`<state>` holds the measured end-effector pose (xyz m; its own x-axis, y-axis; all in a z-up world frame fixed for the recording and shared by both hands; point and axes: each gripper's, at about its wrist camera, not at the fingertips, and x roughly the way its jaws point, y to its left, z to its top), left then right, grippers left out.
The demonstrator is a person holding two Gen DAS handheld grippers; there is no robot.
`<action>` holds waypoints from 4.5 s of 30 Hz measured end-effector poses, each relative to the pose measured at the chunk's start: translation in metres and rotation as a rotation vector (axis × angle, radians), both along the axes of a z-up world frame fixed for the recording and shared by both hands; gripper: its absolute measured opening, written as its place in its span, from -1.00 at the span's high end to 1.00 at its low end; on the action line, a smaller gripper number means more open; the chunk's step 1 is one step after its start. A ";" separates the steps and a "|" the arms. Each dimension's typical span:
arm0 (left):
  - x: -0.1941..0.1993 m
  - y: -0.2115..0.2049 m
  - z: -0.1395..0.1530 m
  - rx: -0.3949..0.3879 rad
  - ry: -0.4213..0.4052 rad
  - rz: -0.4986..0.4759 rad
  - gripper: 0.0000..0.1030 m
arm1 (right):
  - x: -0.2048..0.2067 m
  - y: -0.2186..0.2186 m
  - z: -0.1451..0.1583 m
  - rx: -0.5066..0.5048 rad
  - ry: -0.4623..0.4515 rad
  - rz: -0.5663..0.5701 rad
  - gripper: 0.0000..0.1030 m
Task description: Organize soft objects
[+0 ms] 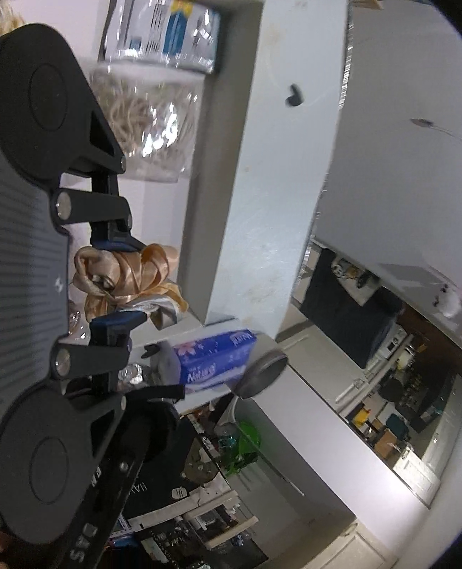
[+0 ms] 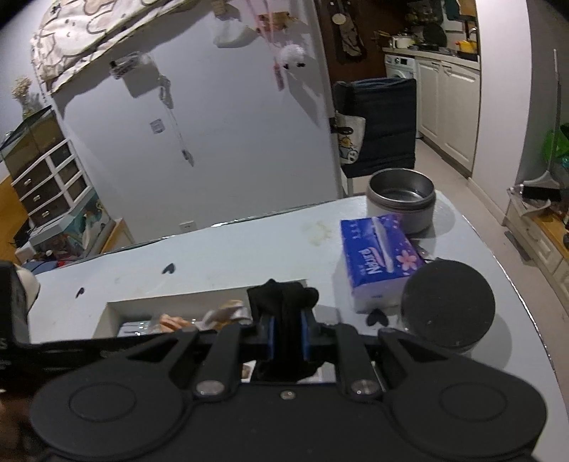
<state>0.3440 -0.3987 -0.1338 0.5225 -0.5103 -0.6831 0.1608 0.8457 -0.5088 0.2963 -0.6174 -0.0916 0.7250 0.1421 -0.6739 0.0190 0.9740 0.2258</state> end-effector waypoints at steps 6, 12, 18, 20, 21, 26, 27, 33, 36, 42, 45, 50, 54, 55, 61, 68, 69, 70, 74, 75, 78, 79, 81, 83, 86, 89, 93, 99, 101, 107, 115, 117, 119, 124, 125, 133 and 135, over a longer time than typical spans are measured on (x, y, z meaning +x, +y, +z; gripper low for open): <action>0.024 -0.013 -0.033 0.057 0.043 0.005 0.31 | 0.015 -0.001 -0.015 0.011 0.039 0.013 0.71; 0.034 -0.010 -0.043 0.163 -0.015 -0.057 0.23 | 0.031 0.007 -0.025 0.020 0.056 0.039 0.71; 0.040 0.001 -0.042 0.204 -0.045 -0.036 -0.22 | 0.051 0.015 -0.038 0.012 0.083 0.055 0.69; 0.040 0.001 -0.041 0.202 -0.042 -0.046 -0.48 | 0.057 0.016 -0.042 0.005 0.090 0.052 0.56; 0.040 0.001 -0.039 0.198 -0.043 -0.047 -0.52 | 0.059 0.016 -0.043 0.008 0.093 0.051 0.51; 0.032 0.004 -0.025 0.153 -0.069 -0.068 -0.76 | 0.058 0.010 -0.041 0.027 0.080 0.062 0.02; 0.030 0.005 -0.022 0.145 -0.075 -0.070 -0.76 | 0.056 0.009 -0.040 0.033 0.077 0.065 -0.04; 0.017 0.005 -0.004 0.115 -0.123 -0.082 -0.15 | 0.048 -0.002 -0.032 0.067 0.067 0.041 0.01; 0.014 0.006 0.001 0.142 -0.119 -0.063 0.24 | 0.043 -0.007 -0.032 0.077 0.074 0.029 0.07; 0.022 0.002 -0.025 0.178 -0.002 -0.094 0.53 | 0.035 -0.008 -0.035 0.086 0.094 0.028 0.17; 0.020 -0.006 -0.031 0.193 0.000 -0.127 0.53 | 0.029 -0.005 -0.034 0.084 0.098 0.038 0.18; 0.011 -0.013 -0.016 0.195 -0.055 -0.147 0.05 | 0.017 0.000 -0.028 0.084 0.089 0.047 0.18; 0.001 -0.008 0.001 0.212 -0.091 -0.129 -0.38 | 0.008 0.004 -0.019 0.082 0.063 0.059 0.18; -0.001 -0.006 0.006 0.219 -0.100 -0.120 -0.48 | 0.005 0.005 -0.015 0.077 0.052 0.065 0.18; -0.025 0.010 0.038 0.242 -0.158 -0.064 -0.79 | -0.015 0.011 0.006 0.049 -0.004 0.078 -0.02; -0.060 0.035 0.069 0.259 -0.200 -0.001 -0.98 | -0.044 0.018 0.026 0.016 -0.044 0.072 -0.37; -0.065 0.038 0.072 0.258 -0.205 0.006 -0.99 | -0.048 0.020 0.028 0.013 -0.047 0.072 -0.41; -0.071 0.041 0.076 0.258 -0.209 0.013 -1.00 | -0.053 0.021 0.031 0.012 -0.051 0.074 -0.48; -0.093 0.054 0.088 0.257 -0.232 0.034 -1.00 | -0.074 0.028 0.042 -0.002 -0.077 0.080 -0.66; -0.099 0.058 0.091 0.258 -0.236 0.040 -1.00 | -0.080 0.030 0.046 -0.008 -0.085 0.076 -0.69; -0.115 0.068 0.099 0.266 -0.251 0.061 -1.00 | -0.096 0.035 0.053 -0.014 -0.106 0.072 -0.83; -0.121 0.071 0.102 0.270 -0.256 0.065 -1.00 | -0.101 0.037 0.056 -0.016 -0.110 0.071 -0.87; -0.132 0.078 0.106 0.279 -0.264 0.070 -1.00 | -0.112 0.041 0.061 -0.021 -0.122 0.069 -0.94; -0.142 0.086 0.110 0.279 -0.276 0.077 -1.00 | -0.123 0.047 0.065 -0.028 -0.138 0.071 -1.00; -0.160 0.097 0.114 0.285 -0.290 0.080 -1.00 | -0.140 0.056 0.069 -0.039 -0.157 0.073 -1.00; -0.178 0.108 0.118 0.297 -0.302 0.084 -1.00 | -0.156 0.066 0.072 -0.051 -0.165 0.073 -1.00; -0.204 0.121 0.121 0.327 -0.316 0.084 -1.00 | -0.179 0.081 0.072 -0.076 -0.182 0.079 -1.00; -0.240 0.140 0.120 0.340 -0.337 0.083 -1.00 | -0.212 0.102 0.069 -0.116 -0.214 0.098 -1.00; -0.249 0.143 0.118 0.344 -0.335 0.083 -1.00 | -0.221 0.106 0.067 -0.116 -0.222 0.095 -1.00; -0.271 0.152 0.114 0.383 -0.333 0.117 -1.00 | -0.242 0.108 0.063 -0.114 -0.230 0.073 -1.00; -0.279 0.155 0.115 0.369 -0.331 0.144 -1.00 | -0.254 0.101 0.057 -0.110 -0.223 0.038 -1.00; -0.280 0.153 0.116 0.369 -0.333 0.137 -1.00 | -0.255 0.101 0.057 -0.113 -0.224 0.037 -1.00; -0.280 0.152 0.116 0.371 -0.333 0.133 -1.00 | -0.255 0.101 0.057 -0.118 -0.225 0.041 -1.00; -0.280 0.151 0.114 0.373 -0.327 0.138 -1.00 | -0.253 0.103 0.057 -0.123 -0.226 0.047 -1.00; -0.280 0.151 0.114 0.372 -0.326 0.139 -1.00 | -0.253 0.103 0.057 -0.123 -0.226 0.047 -1.00; -0.279 0.152 0.113 0.372 -0.322 0.140 -1.00 | -0.251 0.105 0.057 -0.123 -0.222 0.054 -1.00; -0.278 0.152 0.112 0.372 -0.321 0.141 -1.00 | -0.251 0.106 0.057 -0.122 -0.221 0.055 -1.00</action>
<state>0.0659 -0.2464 -0.0216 0.7822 -0.1725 -0.5986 0.1312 0.9850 -0.1125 0.0457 -0.5110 -0.0348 0.8500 0.1128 -0.5146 -0.0715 0.9925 0.0994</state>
